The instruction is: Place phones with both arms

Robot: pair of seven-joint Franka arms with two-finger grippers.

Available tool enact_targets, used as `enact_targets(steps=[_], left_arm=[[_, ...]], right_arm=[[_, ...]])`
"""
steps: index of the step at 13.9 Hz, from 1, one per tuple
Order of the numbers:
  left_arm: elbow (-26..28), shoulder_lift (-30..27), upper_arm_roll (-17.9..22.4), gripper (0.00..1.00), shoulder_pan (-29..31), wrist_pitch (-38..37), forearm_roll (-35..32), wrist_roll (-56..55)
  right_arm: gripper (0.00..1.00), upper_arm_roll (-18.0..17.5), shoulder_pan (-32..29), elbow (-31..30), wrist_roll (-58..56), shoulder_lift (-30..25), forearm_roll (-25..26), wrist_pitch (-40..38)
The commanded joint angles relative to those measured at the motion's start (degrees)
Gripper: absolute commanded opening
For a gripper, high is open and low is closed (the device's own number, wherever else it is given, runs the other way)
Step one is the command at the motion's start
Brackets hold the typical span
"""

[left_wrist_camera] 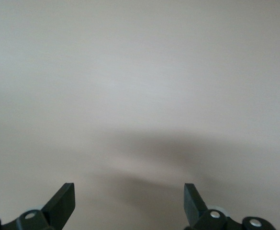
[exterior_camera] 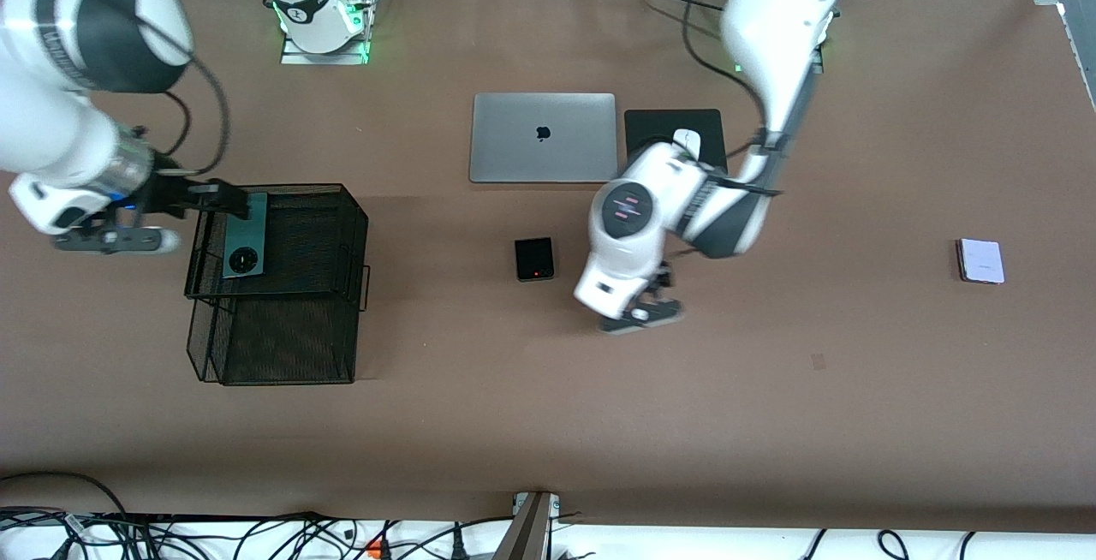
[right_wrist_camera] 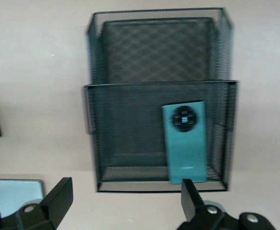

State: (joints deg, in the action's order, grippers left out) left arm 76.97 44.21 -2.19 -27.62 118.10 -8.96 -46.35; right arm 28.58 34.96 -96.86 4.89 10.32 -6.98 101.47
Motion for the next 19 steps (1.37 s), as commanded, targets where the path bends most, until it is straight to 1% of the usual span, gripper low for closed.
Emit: enact_targets(steps=[1,3,5,6,8,9,12,15,17,19], left_arm=[[14.2,-9.2,-1.0,1.00,8.6,1.2,-0.9,11.8],[17.1,-11.5,-1.0,1.00,15.4,1.2,-0.9,22.7],[18.0,-12.6,-0.9,1.00,20.8,1.3,-1.0,31.4],[18.3,-13.2,-1.0,1.00,23.4,1.6,-1.0,35.2],[19.4,-14.5,-1.0,1.00,29.5,2.9,-1.0,43.8],[20.7,-15.0,-1.0,1.00,32.1,4.7,-1.0,45.5],[24.6,-15.7,-0.9,1.00,38.9,11.3,-1.0,46.3],[27.6,-15.5,-1.0,1.00,47.6,18.5,-0.9,52.0],[27.9,-14.3,-1.1,1.00,52.1,20.5,-0.4,55.6],[28.0,-13.3,-1.2,1.00,56.9,21.9,0.1,60.9]], right_arm=[[1.00,-3.2,5.3,3.2,7.6,5.0,-1.6,-0.3],[1.00,-6.6,7.9,8.1,14.9,11.5,-4.1,2.4],[1.00,-9.6,9.2,12.6,16.1,18.0,-7.2,6.9],[1.00,-11.4,9.2,14.0,16.2,20.8,-9.1,9.3],[1.00,-14.6,9.2,14.6,15.5,24.6,-9.5,13.9],[1.00,-15.7,9.3,14.6,15.5,26.1,-9.4,15.9],[1.00,-16.5,11.2,14.6,16.1,30.5,-9.8,22.0],[1.00,-16.8,13.5,14.6,17.0,34.4,-9.8,28.8],[1.00,-16.8,14.4,14.6,17.6,37.0,-9.8,33.3],[1.00,-16.8,14.9,14.6,17.3,38.5,-9.6,35.5]])
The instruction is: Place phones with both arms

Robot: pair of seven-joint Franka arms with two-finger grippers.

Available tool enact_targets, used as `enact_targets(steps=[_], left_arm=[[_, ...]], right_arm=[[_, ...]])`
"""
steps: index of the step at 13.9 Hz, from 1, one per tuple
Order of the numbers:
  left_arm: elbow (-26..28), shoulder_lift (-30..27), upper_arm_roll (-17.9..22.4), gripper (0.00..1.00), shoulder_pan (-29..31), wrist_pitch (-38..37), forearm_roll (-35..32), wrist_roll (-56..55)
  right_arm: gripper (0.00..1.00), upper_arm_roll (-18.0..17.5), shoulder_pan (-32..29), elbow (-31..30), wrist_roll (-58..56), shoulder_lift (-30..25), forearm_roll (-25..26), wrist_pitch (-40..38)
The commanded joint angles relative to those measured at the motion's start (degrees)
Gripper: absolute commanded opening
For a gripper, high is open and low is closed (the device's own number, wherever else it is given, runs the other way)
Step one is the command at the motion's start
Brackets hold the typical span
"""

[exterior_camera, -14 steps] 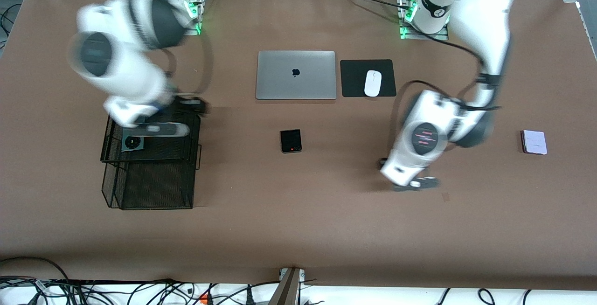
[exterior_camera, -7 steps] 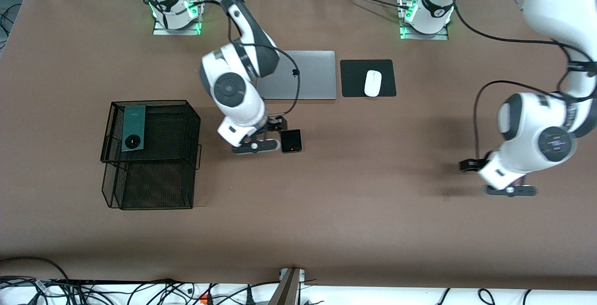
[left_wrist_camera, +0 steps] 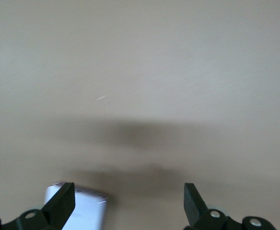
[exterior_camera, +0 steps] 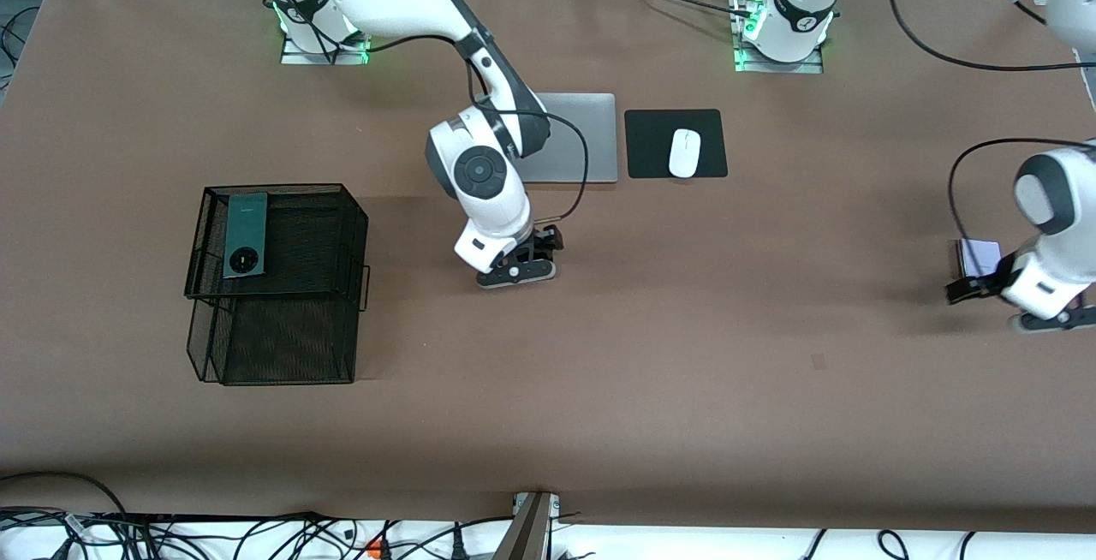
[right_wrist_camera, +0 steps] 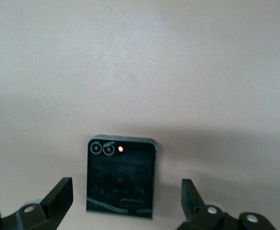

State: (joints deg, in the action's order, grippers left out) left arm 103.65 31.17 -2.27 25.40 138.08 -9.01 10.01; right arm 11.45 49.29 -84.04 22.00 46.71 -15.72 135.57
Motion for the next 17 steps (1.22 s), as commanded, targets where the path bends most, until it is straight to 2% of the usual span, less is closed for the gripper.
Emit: enact_targets(steps=[1,3,5,13,17], left_arm=[[1.3,0.5,-2.0,1.00,6.1,2.7,0.3,6.2],[1.6,2.3,-5.2,1.00,10.8,4.0,0.9,8.9],[1.6,3.9,-6.3,1.00,13.7,4.0,0.9,14.6],[1.5,5.8,-6.5,1.00,13.9,4.0,0.1,27.3],[1.4,6.9,-6.5,1.00,15.8,4.2,0.1,28.9]], right_arm=[[1.00,0.3,0.8,1.8,0.3,2.5,-0.8,1.5],[1.00,0.3,1.2,1.7,0.3,2.9,-0.5,1.5],[1.00,0.3,1.7,1.7,0.5,3.5,-0.5,1.5],[1.00,0.4,2.7,1.2,0.4,4.3,1.9,2.9],[1.00,0.4,3.0,1.2,0.0,5.2,4.3,3.8]])
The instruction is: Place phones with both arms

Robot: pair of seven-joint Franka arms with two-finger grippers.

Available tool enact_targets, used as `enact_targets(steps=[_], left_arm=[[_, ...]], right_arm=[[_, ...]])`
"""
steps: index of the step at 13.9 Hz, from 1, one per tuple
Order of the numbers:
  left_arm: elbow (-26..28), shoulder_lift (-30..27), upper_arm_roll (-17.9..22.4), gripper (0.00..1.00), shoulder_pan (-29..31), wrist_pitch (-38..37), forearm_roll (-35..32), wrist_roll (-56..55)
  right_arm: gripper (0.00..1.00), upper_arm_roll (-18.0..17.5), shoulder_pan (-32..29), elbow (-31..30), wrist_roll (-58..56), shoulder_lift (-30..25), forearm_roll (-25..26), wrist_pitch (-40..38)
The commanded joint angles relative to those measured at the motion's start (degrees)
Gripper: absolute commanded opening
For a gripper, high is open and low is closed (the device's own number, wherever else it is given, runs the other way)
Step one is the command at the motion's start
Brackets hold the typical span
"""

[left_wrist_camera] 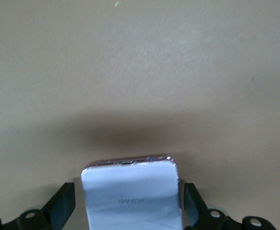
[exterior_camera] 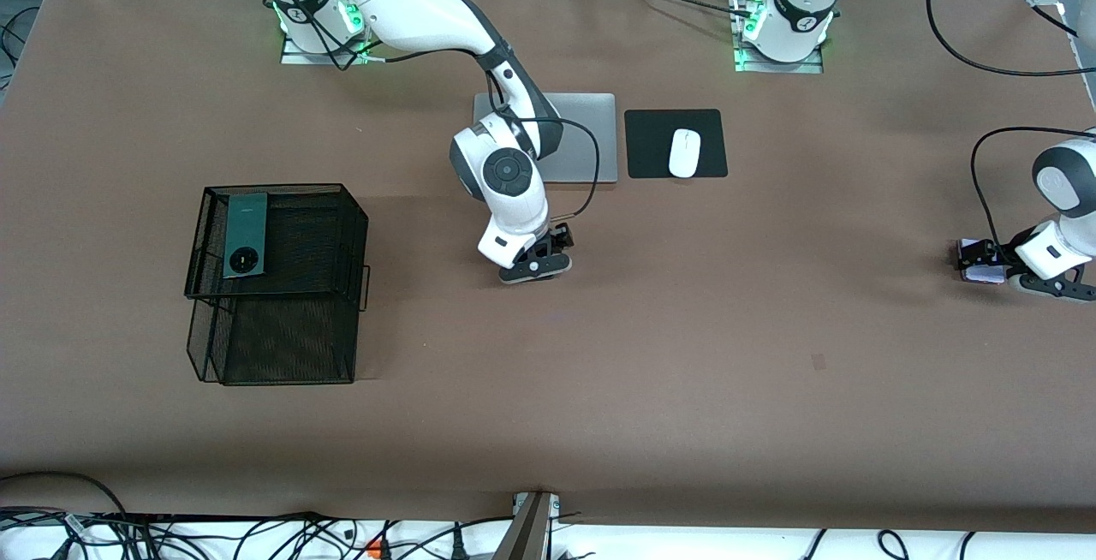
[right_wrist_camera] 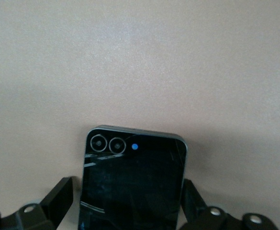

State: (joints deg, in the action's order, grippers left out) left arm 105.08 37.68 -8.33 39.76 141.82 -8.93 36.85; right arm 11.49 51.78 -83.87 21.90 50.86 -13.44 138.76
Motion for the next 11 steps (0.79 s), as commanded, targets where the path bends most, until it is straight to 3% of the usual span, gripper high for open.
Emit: enact_targets(steps=[1,3,4,5,6,7,8,11], left_arm=[[-0.1,0.5,-0.5,1.00,2.1,0.5,0.0,2.1],[0.1,0.9,-0.5,1.00,3.0,1.7,0.8,1.6],[0.2,1.3,-0.6,0.95,3.1,2.4,0.9,1.1],[0.1,1.7,-0.6,0.90,3.2,2.5,1.0,1.0],[0.0,1.9,-0.6,0.83,3.2,2.6,1.6,1.0],[0.0,1.9,-0.6,0.78,3.1,2.5,2.1,1.0],[-0.1,1.9,-0.6,0.68,3.0,2.5,2.1,1.0],[-0.5,1.9,-0.5,0.40,2.2,2.3,2.1,-0.1]], right_arm=[[1.00,0.4,0.5,1.0,0.1,1.1,2.3,0.6],[0.99,0.4,0.5,1.0,0.1,1.1,2.4,0.5],[0.95,0.5,0.5,1.0,0.0,1.1,2.5,0.5],[0.73,0.6,0.5,1.0,0.0,0.9,2.5,0.5],[0.33,0.6,0.5,1.0,0.3,0.7,2.3,0.5],[0.15,0.6,0.4,1.0,0.1,0.7,2.4,0.5],[0.05,0.6,0.4,1.0,0.1,0.6,2.4,0.3],[0.05,2.6,0.9,1.0,0.1,-0.5,2.5,-1.8]])
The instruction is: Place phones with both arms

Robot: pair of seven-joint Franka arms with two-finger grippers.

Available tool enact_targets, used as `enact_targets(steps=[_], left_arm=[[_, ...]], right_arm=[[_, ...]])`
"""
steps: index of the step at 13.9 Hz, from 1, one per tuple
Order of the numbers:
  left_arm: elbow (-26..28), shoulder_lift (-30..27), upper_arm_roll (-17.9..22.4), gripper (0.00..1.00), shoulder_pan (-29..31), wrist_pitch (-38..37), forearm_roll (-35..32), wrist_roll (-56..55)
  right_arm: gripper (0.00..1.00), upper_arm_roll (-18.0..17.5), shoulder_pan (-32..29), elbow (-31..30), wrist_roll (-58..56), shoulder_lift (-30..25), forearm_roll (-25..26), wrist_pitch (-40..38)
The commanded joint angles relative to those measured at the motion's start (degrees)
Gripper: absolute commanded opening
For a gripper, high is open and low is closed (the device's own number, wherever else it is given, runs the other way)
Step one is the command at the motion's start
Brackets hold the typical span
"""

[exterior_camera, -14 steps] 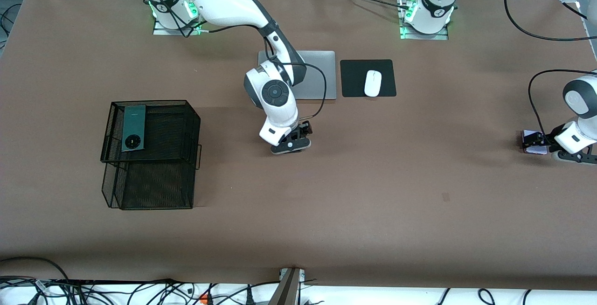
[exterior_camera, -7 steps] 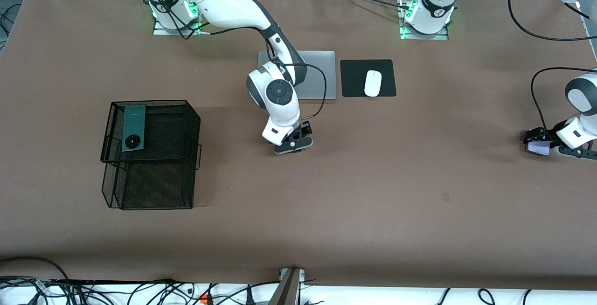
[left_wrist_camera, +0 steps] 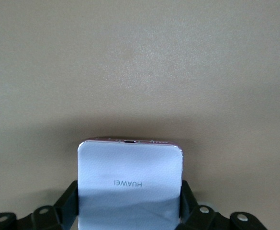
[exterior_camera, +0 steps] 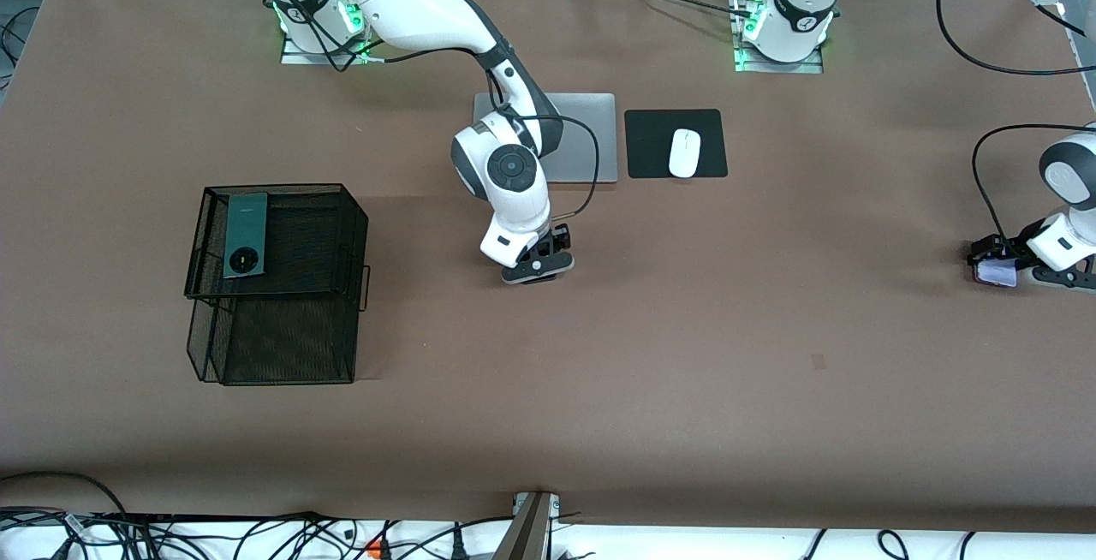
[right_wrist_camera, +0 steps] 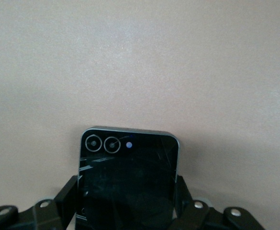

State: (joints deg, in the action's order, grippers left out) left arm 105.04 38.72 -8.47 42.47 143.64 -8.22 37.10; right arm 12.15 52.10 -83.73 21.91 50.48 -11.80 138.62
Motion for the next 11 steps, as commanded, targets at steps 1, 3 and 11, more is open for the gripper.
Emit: enact_targets(steps=[1,3,11], left_arm=[[-0.8,0.7,-0.5,0.32,-1.0,0.1,1.4,-1.4],[-2.6,0.5,-0.4,0.25,-3.6,-2.7,1.2,-3.5],[-8.2,-1.3,-0.7,0.17,-19.4,-15.3,1.0,-29.0]], right_arm=[[0.05,3.8,0.6,0.9,0.1,-2.6,1.1,-5.4],[0.15,8.7,0.5,0.9,-0.6,-8.4,1.7,-11.2],[0.14,28.1,0.1,-9.7,-18.7,-26.2,0.7,-28.1]])
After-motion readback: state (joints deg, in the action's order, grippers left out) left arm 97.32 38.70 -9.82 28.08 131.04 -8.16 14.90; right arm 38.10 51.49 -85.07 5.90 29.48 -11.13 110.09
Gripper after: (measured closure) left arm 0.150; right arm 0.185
